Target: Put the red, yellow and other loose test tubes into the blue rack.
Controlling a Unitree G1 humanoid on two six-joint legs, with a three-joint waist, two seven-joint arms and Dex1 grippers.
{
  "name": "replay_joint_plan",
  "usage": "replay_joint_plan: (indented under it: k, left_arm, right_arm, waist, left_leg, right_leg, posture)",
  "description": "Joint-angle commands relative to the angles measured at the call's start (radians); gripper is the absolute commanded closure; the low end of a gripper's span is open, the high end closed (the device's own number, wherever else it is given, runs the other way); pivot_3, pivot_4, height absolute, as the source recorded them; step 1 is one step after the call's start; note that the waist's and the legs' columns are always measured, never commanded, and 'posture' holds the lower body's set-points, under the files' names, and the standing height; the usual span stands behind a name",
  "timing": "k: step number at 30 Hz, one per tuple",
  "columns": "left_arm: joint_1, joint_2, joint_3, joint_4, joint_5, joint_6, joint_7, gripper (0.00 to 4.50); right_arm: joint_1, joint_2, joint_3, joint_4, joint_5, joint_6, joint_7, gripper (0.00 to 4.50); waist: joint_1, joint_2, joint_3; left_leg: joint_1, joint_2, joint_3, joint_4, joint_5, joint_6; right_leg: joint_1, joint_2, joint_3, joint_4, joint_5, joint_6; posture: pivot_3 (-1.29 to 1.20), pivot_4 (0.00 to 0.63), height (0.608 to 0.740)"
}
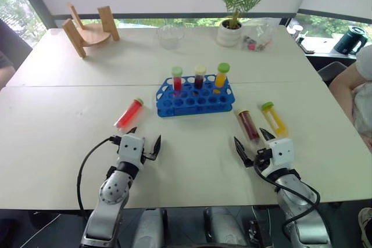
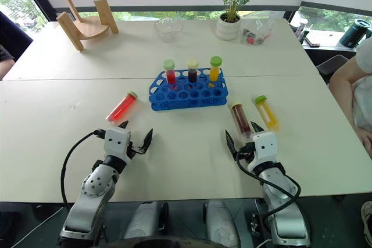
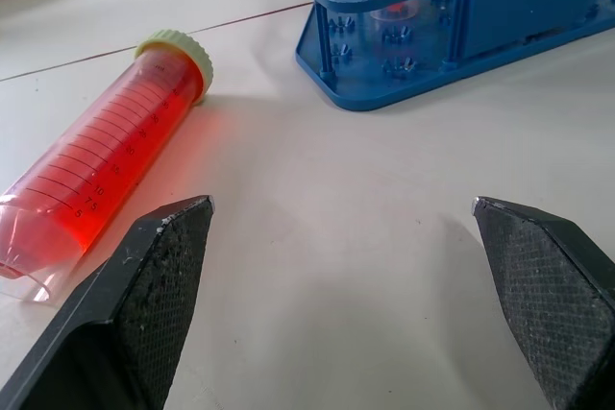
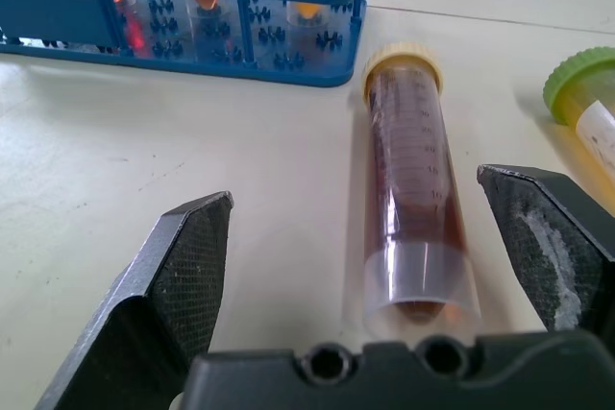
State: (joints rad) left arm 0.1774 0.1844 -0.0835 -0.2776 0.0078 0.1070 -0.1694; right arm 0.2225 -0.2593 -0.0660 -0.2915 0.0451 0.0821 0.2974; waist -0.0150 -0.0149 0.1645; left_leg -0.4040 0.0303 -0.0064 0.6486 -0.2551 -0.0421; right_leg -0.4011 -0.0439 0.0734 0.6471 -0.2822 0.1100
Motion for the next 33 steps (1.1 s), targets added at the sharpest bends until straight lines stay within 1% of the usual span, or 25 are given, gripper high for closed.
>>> replay_joint_plan:
  k: [1,3,17,24,28,29,31,33]
  left_arm:
    - [0.001,-0.009,0.013,-0.033,-0.030,0.001,-0.013,0.05]
    - [0.001,-0.016,0.016,-0.039,-0.047,0.001,-0.017,0.05]
    - [0.000,-0.009,0.012,-0.047,-0.045,0.014,-0.027,0.05]
    - [-0.003,-0.008,0.009,-0.045,-0.044,0.011,-0.033,0.05]
    - [-0.030,0.020,0.022,-0.076,-0.072,0.024,-0.077,0.05]
    - [-0.048,0.036,0.039,-0.097,-0.113,0.062,-0.107,0.05]
    - [-0.087,0.101,0.063,-0.151,-0.209,0.163,-0.203,0.05]
    - [-0.148,0.194,0.110,-0.206,-0.345,0.270,-0.317,0.05]
  right_arm:
    - [-0.004,-0.008,-0.013,-0.044,0.011,-0.009,-0.002,0.00]
    - [-0.005,-0.008,-0.013,-0.046,0.011,-0.007,-0.002,0.00]
    - [-0.006,-0.012,-0.020,-0.054,0.016,-0.001,0.000,0.00]
    - [-0.019,-0.015,-0.025,-0.086,0.023,0.033,0.000,0.00]
    - [-0.050,-0.017,-0.051,-0.173,0.087,0.139,0.006,0.00]
    - [-0.060,-0.038,-0.055,-0.206,0.101,0.177,0.022,0.00]
    - [-0.093,-0.084,-0.076,-0.287,0.166,0.304,0.050,0.00]
    - [-0.170,-0.167,-0.114,-0.355,0.236,0.483,0.073,0.00]
  waist:
    - [0.000,0.000,0.000]
    - [0.000,0.000,0.000]
    - [0.000,0.000,0.000]
    - [0.000,0.000,0.000]
    - [0.000,0.000,0.000]
    - [0.000,0.000,0.000]
    - [0.000,0.000,0.000]
    - [-0.002,0.000,0.001]
  left_leg:
    - [0.000,0.000,0.000,0.000,0.000,0.000]
    - [0.000,0.000,0.000,0.000,0.000,0.000]
    - [0.000,0.000,0.000,0.000,0.000,0.000]
    - [0.000,0.000,0.000,0.000,0.000,0.000]
    - [-0.001,0.000,0.000,0.000,0.000,0.000]
    - [-0.001,0.000,0.000,0.000,0.000,0.000]
    - [-0.002,0.000,0.000,0.000,0.000,0.000]
    - [-0.002,0.000,0.000,0.000,0.000,0.000]
  right_leg:
    - [0.000,0.000,0.000,0.000,0.000,0.000]
    - [0.000,0.000,0.000,0.000,0.000,0.000]
    - [0.000,0.000,0.000,0.000,0.000,0.000]
    - [0.000,0.000,0.000,0.000,0.000,0.000]
    - [-0.001,0.000,0.000,0.000,0.000,0.000]
    - [-0.001,0.000,0.000,0.000,0.000,0.000]
    - [-0.002,0.000,0.000,0.000,0.000,0.000]
    - [-0.002,0.000,0.000,0.000,0.000,-0.001]
  posture:
    - [0.00,0.150,0.740]
    - [0.00,0.150,0.740]
    - [0.00,0.150,0.740]
    - [0.00,0.150,0.740]
    - [0.00,0.150,0.740]
    - [0.00,0.150,0.740]
    - [0.00,0.150,0.740]
    - [0.00,0.150,0.740]
